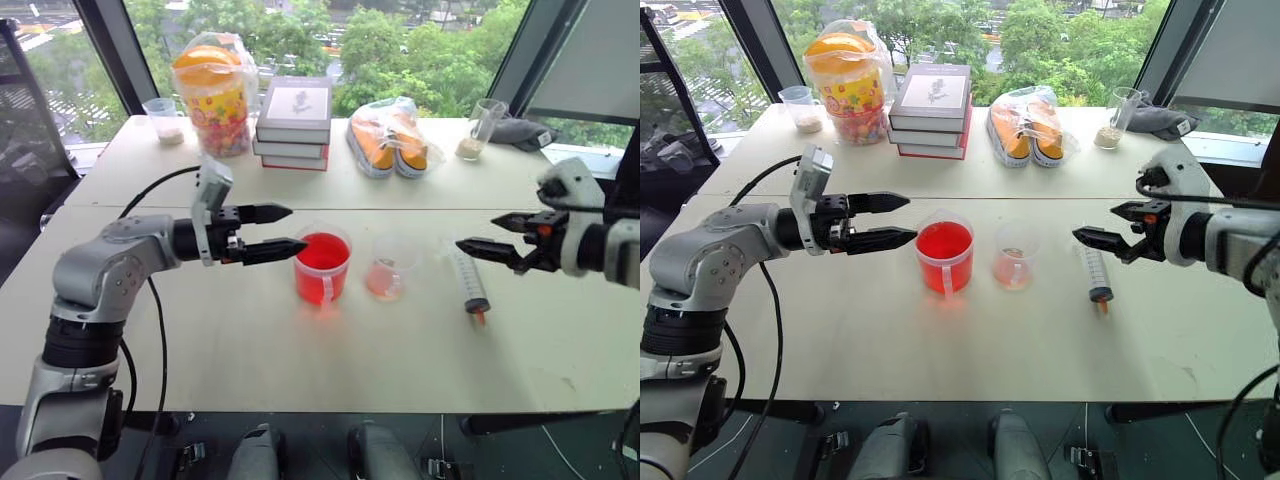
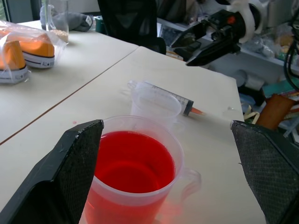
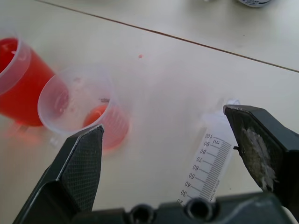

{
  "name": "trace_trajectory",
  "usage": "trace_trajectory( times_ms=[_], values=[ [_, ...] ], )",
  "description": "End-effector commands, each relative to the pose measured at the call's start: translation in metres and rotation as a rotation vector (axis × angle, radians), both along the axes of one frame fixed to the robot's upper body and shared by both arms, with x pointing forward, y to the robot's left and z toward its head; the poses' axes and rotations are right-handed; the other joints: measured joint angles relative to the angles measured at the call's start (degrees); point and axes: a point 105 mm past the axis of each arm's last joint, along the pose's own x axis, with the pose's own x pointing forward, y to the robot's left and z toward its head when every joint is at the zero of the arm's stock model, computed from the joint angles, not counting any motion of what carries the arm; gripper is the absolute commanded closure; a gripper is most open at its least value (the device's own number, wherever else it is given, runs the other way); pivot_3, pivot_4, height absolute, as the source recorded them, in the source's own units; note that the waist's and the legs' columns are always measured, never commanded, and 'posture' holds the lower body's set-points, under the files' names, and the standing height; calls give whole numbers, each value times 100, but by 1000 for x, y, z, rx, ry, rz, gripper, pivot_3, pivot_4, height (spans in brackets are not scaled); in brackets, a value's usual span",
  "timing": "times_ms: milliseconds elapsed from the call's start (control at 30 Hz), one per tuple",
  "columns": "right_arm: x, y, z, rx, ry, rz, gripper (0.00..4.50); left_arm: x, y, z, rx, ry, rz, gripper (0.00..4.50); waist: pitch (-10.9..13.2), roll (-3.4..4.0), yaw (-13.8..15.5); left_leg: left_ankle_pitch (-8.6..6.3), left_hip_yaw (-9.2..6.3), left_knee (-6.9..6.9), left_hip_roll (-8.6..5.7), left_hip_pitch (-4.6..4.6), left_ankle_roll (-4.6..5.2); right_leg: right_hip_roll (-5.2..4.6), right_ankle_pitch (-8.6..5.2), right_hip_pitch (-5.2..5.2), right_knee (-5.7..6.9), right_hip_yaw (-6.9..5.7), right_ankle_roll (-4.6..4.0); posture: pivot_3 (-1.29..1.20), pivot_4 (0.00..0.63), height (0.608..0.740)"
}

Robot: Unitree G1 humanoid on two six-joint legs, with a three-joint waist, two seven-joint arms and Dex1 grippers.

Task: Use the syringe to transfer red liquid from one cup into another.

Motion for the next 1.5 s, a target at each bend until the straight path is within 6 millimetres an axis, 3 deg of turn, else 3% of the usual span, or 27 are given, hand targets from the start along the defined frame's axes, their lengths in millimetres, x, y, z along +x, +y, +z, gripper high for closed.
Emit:
trace_trajectory(
  times_ms=[33, 267, 467, 800, 900, 1033, 1100, 1233, 1300, 1367, 1500],
  values=[
    [16, -14, -2, 5, 97, -114, 14, -1, -5, 12, -4, -65, -25, 0, 0, 0, 11, 0, 0, 0, 0, -3, 0, 0, 0, -1, 0, 0, 0, 0, 150, 740],
    [53, -39, -34, -8, 370, -302, 14, -1, -12, 10, -19, -83, -40, 0, 0, 0, 13, 0, 22, -6, -1, -14, 1, -1, 1, -14, -3, 1, 1, 0, 150, 740],
    [67, -34, -53, -76, 458, -284, 14, -6, -11, 4, -30, -77, -20, 0, 0, 1, 0, -1, 23, -14, -1, -20, 1, 0, 10, -25, -1, 0, 17, 0, 150, 740],
    [70, -22, -95, -162, 580, -204, 14, -13, -8, 0, -33, -79, 25, 0, 0, 3, 5, -1, 23, -9, -1, -18, 1, -1, 11, -22, 7, -1, 19, 0, 150, 740],
    [70, -18, -98, -162, 593, -187, 863, -13, -7, 0, -33, -80, 32, 0, 0, 3, 2, -1, 22, -6, -1, -12, 1, 0, 12, -13, 7, -3, 19, 0, 150, 740],
    [71, -12, -94, -145, 598, -174, 2820, -13, -4, 1, -28, -81, 38, 0, 0, 3, -10, -1, 20, -6, 0, -9, 0, 1, 12, -13, 9, -3, 19, 0, 150, 740],
    [71, -12, -91, -134, 594, -177, 3061, -13, -2, 2, -26, -81, 39, 0, 0, 3, -15, -1, 20, -7, 0, -8, 0, 3, 12, -13, 12, -3, 18, 0, 150, 740],
    [81, -13, -63, -60, 487, -214, 3065, -11, 1, 6, -23, -88, 45, 0, 0, 4, -10, 0, 21, -8, 0, -9, 0, 2, 11, -16, 14, -3, 18, 0, 150, 740],
    [99, 3, -2, 60, 214, -141, 3065, -7, 3, 11, -23, -99, 52, 0, 6, 13, -6, 0, 24, -8, 0, -10, 0, 0, 12, -17, 14, -2, 18, 0, 150, 740],
    [99, 20, 48, 188, 4, -58, 3065, -3, 5, 14, -24, -104, 60, 0, 13, 24, -6, 0, 27, -7, -1, -18, -1, -2, 12, -29, 15, 2, 19, 0, 150, 740],
    [77, 44, 113, 350, -370, 62, 3065, 2, 12, 16, -28, -89, 74, 0, 10, 22, 24, 0, 15, -23, 2, -15, -1, 6, 11, -29, 16, -6, 19, 0, 150, 740]
  ],
)
